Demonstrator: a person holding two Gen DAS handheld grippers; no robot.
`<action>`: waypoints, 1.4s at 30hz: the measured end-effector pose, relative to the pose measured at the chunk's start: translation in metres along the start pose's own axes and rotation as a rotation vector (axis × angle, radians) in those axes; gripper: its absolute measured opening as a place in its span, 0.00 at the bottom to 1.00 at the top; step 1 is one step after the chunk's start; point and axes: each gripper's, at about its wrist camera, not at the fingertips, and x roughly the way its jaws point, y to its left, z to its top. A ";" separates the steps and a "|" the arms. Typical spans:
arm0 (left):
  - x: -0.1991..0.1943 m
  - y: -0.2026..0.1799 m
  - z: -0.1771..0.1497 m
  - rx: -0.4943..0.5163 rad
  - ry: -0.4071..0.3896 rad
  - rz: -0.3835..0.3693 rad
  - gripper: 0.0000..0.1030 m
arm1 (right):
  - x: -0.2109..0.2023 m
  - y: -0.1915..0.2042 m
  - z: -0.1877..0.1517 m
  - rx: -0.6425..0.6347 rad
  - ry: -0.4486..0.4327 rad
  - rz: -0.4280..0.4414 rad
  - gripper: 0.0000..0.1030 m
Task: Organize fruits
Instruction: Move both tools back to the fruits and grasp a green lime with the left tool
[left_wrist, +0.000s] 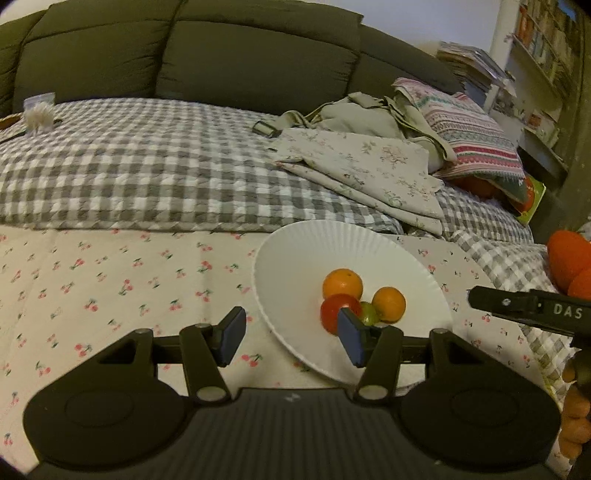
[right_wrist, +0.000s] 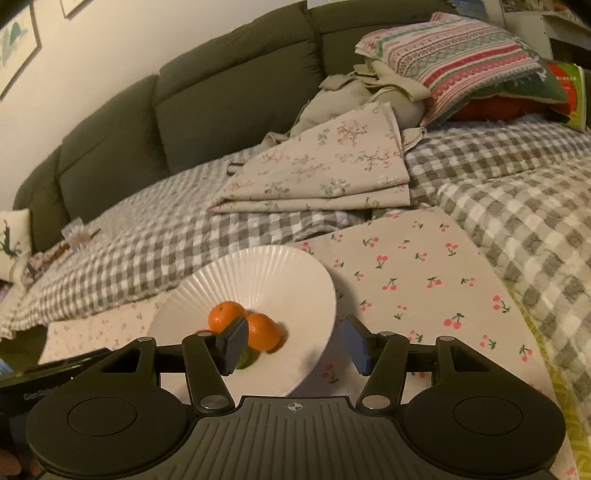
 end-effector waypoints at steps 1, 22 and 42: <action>-0.003 0.002 -0.001 -0.007 0.005 0.005 0.53 | -0.004 0.000 0.000 0.000 -0.003 0.001 0.55; -0.064 -0.004 -0.046 -0.009 0.102 0.033 0.54 | -0.076 0.035 -0.028 -0.034 0.028 0.078 0.65; -0.044 -0.038 -0.085 0.151 0.193 0.024 0.68 | -0.073 0.042 -0.049 -0.059 0.109 0.072 0.84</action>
